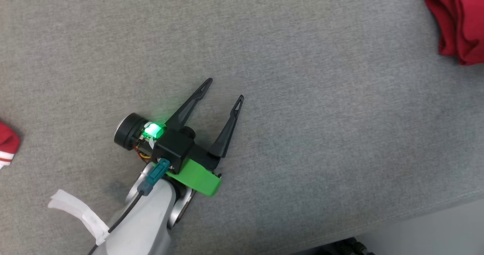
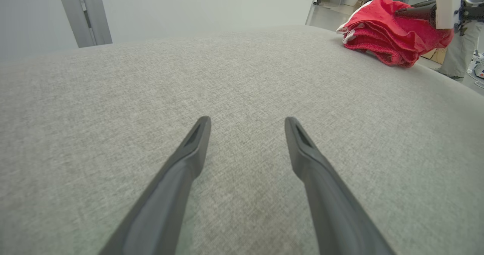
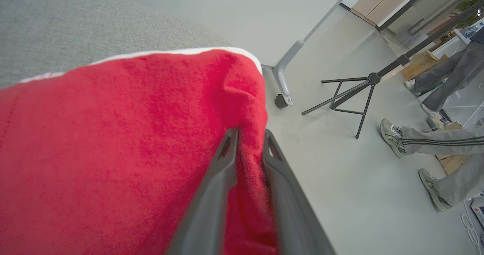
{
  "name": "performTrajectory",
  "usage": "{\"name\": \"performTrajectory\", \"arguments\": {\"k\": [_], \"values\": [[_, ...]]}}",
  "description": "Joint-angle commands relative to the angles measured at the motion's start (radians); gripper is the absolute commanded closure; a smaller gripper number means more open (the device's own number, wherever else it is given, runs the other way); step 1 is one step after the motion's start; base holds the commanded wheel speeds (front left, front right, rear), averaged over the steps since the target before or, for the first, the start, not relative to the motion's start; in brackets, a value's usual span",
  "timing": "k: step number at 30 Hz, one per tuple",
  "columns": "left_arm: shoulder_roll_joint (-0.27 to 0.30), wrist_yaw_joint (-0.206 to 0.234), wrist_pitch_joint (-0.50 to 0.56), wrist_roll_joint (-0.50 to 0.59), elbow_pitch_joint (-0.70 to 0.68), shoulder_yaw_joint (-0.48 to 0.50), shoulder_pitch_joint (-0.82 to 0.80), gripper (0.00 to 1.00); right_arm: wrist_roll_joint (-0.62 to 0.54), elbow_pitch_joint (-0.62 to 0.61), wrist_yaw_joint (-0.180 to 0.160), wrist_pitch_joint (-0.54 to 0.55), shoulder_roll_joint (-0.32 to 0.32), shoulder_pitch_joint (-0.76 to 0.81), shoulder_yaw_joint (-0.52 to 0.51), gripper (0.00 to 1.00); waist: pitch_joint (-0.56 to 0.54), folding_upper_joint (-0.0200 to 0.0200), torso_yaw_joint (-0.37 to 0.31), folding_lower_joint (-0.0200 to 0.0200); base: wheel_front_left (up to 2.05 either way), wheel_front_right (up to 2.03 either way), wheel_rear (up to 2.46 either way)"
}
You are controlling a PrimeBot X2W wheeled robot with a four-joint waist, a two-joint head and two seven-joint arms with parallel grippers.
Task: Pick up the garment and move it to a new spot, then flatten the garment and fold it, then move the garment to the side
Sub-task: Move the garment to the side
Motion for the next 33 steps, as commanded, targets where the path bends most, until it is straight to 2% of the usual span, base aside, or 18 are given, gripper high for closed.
{"name": "performTrajectory", "arguments": {"k": [1, 7, 11, 15, 19, 27, 33], "values": [[0.006, -0.002, 0.000, 0.000, 0.004, 0.013, -0.019, 0.00, -0.016, -0.009, -0.002, -0.004, -0.004, -0.013, -0.036, 0.00, 0.024, -0.0001, 0.027, 0.0000, 0.00, 0.00, 0.00], [-0.005, -0.002, 0.000, 0.000, 0.007, 0.031, 0.003, 0.00, -0.079, -0.082, -0.002, -0.043, 0.042, -0.005, -0.156, 0.00, -0.015, -0.0001, 0.032, 0.0000, 0.00, 0.00, 0.00], [-0.018, -0.002, 0.000, 0.005, 0.010, 0.055, 0.024, 0.00, -0.062, -0.220, -0.002, -0.050, 0.128, 0.012, -0.155, 0.00, -0.057, -0.0001, 0.031, 0.0000, 0.00, 0.00, 0.00], [-0.030, -0.002, 0.000, 0.011, 0.018, 0.087, 0.044, 0.00, 0.006, -0.391, -0.002, -0.051, 0.212, 0.069, -0.088, 0.00, -0.103, -0.0001, 0.032, 0.0000, 0.00, 0.00, 0.00], [-0.042, -0.003, 0.000, 0.018, 0.027, 0.125, 0.066, 0.00, 0.084, -0.508, -0.002, -0.051, 0.269, 0.141, 0.006, 0.00, -0.154, -0.0001, 0.041, 0.0000, 0.00, 0.00, 0.00], [-0.069, -0.003, 0.000, 0.033, 0.043, 0.223, 0.115, 0.00, 0.213, -0.605, -0.002, -0.051, 0.336, 0.288, 0.152, 0.00, -0.251, -0.0001, 0.081, 0.0000, 0.00, 0.00, 0.00], [-0.085, -0.003, 0.000, 0.043, 0.061, 0.298, 0.161, 0.00, 0.252, -0.628, -0.002, -0.051, 0.375, 0.421, 0.194, 0.00, -0.312, -0.0001, 0.115, 0.0000, 0.00, 0.00, 0.00]]}}
